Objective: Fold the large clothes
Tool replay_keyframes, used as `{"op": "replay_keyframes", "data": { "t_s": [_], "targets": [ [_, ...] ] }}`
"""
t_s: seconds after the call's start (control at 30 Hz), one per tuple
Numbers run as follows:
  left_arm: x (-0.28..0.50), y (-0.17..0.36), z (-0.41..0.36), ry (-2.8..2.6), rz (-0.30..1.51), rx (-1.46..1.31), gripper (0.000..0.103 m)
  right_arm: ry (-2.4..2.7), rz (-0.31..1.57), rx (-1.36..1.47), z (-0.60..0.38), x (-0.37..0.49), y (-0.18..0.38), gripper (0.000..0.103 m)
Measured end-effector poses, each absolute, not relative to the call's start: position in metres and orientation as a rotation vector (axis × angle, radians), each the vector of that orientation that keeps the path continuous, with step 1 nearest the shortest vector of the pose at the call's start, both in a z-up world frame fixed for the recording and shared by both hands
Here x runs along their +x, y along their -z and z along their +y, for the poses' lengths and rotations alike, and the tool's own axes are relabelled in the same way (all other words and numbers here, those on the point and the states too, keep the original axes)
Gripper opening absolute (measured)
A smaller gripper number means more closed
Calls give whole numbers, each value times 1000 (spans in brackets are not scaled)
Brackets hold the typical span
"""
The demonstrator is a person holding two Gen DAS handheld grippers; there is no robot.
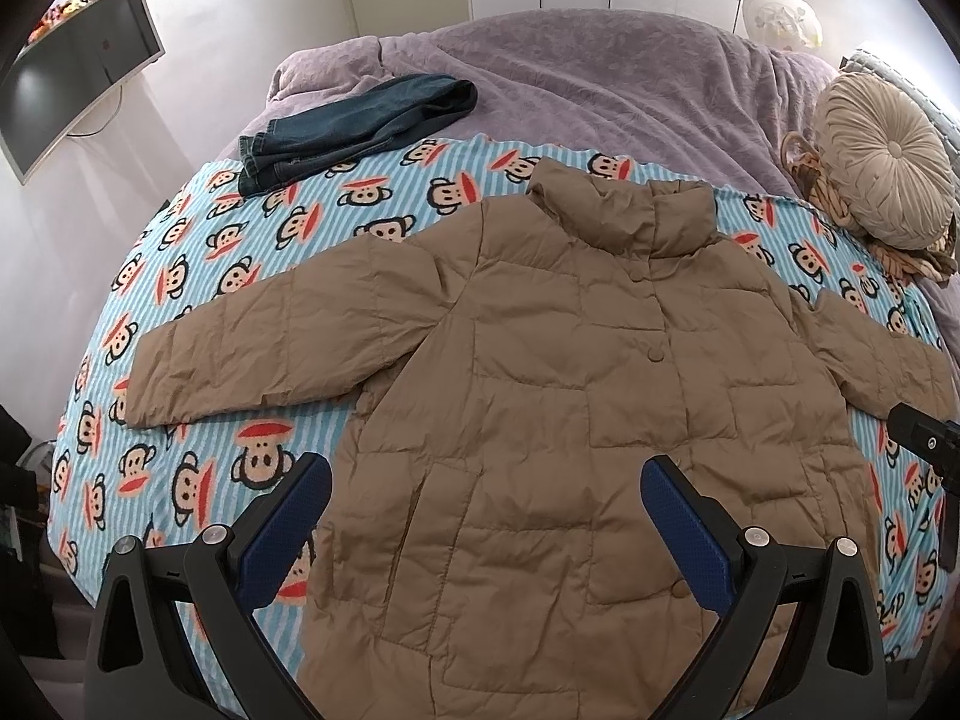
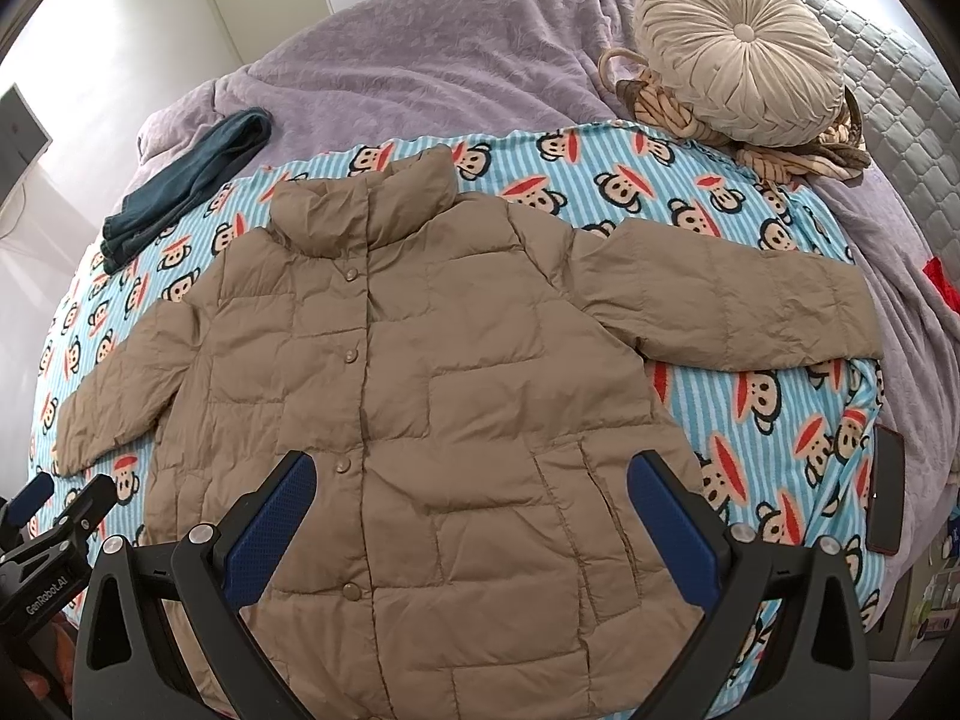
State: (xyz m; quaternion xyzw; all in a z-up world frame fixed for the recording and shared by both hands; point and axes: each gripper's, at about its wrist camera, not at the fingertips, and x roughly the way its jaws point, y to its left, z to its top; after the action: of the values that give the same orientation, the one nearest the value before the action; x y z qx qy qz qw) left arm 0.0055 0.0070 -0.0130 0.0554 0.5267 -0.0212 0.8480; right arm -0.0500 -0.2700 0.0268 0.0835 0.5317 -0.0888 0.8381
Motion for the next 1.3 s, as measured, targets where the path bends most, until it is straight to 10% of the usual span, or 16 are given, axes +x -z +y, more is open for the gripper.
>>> {"op": "replay_keyframes", "data": {
  "t_s": [0.6, 1.3],
  "targets": [
    [25, 38, 35, 105, 1154, -35, 103, 217, 1252, 175, -254, -32, 5, 103],
    [93, 186, 312, -165, 1043, -804, 103, -162, 1372, 190, -125, 17, 77, 103]
  ]
}}
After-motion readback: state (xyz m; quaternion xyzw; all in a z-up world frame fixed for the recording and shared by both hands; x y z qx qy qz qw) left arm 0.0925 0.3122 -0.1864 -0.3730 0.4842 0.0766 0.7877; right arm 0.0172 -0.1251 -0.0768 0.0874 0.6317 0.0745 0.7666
